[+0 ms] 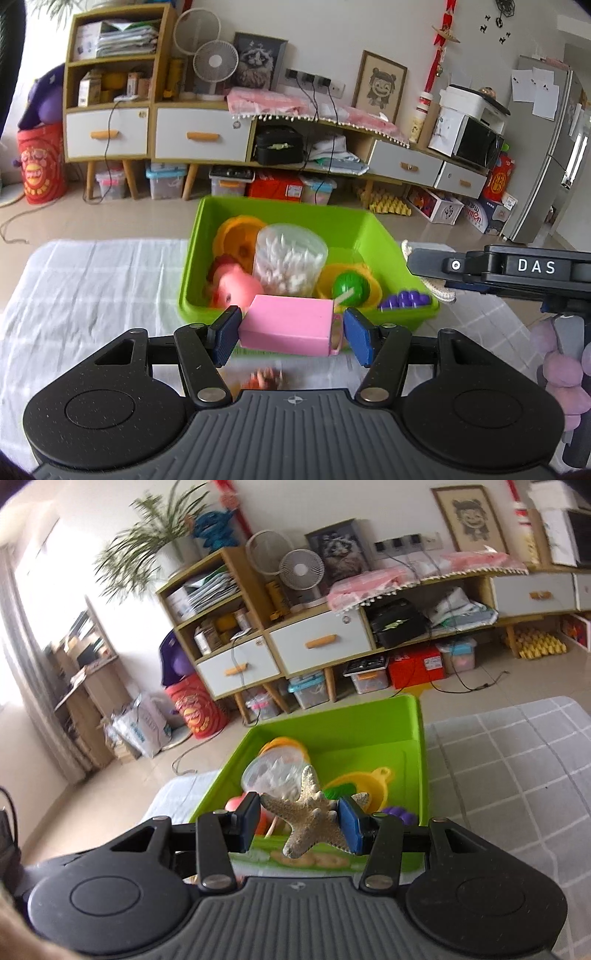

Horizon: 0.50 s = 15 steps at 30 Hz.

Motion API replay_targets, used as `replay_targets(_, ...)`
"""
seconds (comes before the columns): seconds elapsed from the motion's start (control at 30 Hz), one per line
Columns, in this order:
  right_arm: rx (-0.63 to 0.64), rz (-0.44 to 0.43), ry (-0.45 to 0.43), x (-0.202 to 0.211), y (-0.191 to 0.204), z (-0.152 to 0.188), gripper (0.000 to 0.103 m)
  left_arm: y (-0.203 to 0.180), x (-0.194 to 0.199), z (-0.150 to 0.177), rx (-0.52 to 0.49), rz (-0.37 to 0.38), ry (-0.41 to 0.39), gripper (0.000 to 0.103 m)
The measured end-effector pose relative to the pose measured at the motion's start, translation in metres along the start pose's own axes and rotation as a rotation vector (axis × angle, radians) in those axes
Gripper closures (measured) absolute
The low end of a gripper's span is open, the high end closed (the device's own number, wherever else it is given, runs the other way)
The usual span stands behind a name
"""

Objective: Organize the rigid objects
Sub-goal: 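Lower the sponge into the bin with the left tool while the right tool lowers the starfish in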

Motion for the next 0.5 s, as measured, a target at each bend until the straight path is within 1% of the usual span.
replay_targets(0.13, -0.095, -0.006, 0.002, -0.008, -0.017, -0.013, 0.08, -0.004, -0.012, -0.024, -0.02, 0.005, 0.006, 0.039)
replay_targets(0.33, -0.263, -0.021, 0.015, -0.026, -0.049, -0.021, 0.08, -0.02, -0.039, -0.064, -0.015, 0.05, 0.009, 0.039)
replay_targets(0.5, -0.264, 0.001, 0.023, -0.036, -0.054, -0.021, 0.08, -0.035, -0.071, -0.089, -0.038, 0.058, 0.046, 0.038)
Point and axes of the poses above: each gripper's, at about its wrist camera, not at the fingertips, and x roughly against the way its jaws point, y to its left, z to its underside, the point moved 3 cm from there along -x, roughly the way its jaws point, and after that the axes turned 7 degrees about y, right-handed, at the moved point
